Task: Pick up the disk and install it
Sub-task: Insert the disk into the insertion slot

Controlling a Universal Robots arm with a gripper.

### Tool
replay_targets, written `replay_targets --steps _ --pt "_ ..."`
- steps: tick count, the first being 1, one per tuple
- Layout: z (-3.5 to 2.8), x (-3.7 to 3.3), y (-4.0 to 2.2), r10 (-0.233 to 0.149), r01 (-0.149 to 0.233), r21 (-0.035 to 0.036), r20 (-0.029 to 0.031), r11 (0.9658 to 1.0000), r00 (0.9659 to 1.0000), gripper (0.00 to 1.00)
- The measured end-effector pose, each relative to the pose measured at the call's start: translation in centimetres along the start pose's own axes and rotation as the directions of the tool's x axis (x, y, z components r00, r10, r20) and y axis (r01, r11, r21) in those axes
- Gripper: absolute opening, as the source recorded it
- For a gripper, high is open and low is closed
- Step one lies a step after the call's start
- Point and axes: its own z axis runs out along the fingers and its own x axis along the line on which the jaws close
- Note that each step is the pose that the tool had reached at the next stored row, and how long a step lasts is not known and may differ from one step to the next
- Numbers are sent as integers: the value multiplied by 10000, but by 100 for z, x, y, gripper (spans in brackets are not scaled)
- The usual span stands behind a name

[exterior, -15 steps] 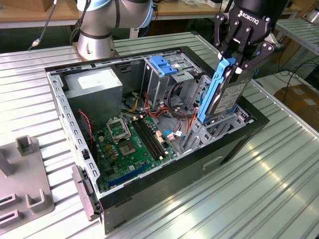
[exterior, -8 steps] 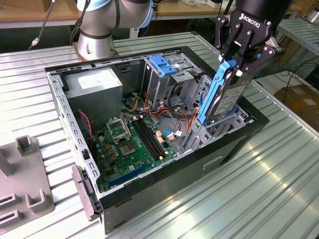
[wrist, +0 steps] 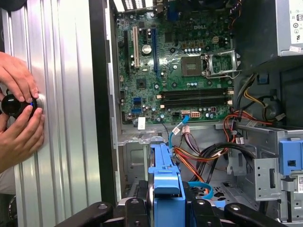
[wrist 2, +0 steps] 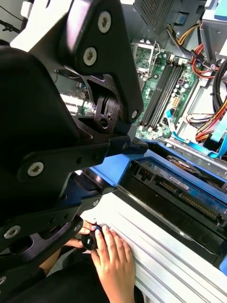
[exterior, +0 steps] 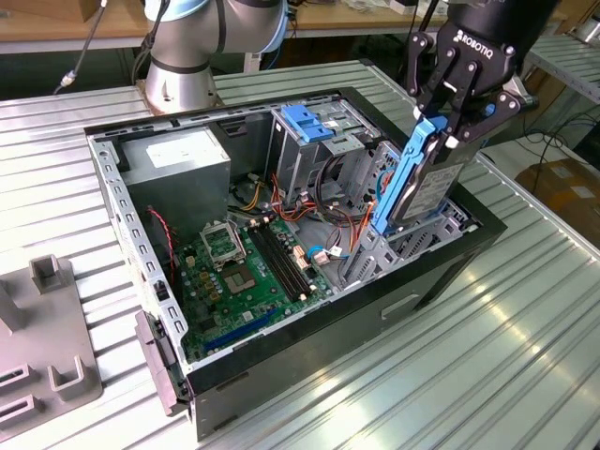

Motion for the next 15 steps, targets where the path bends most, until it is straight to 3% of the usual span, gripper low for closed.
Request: replay_targets --steps 15 --pt "62 9 -3 -1 1 0 -1 10000 10000 37"
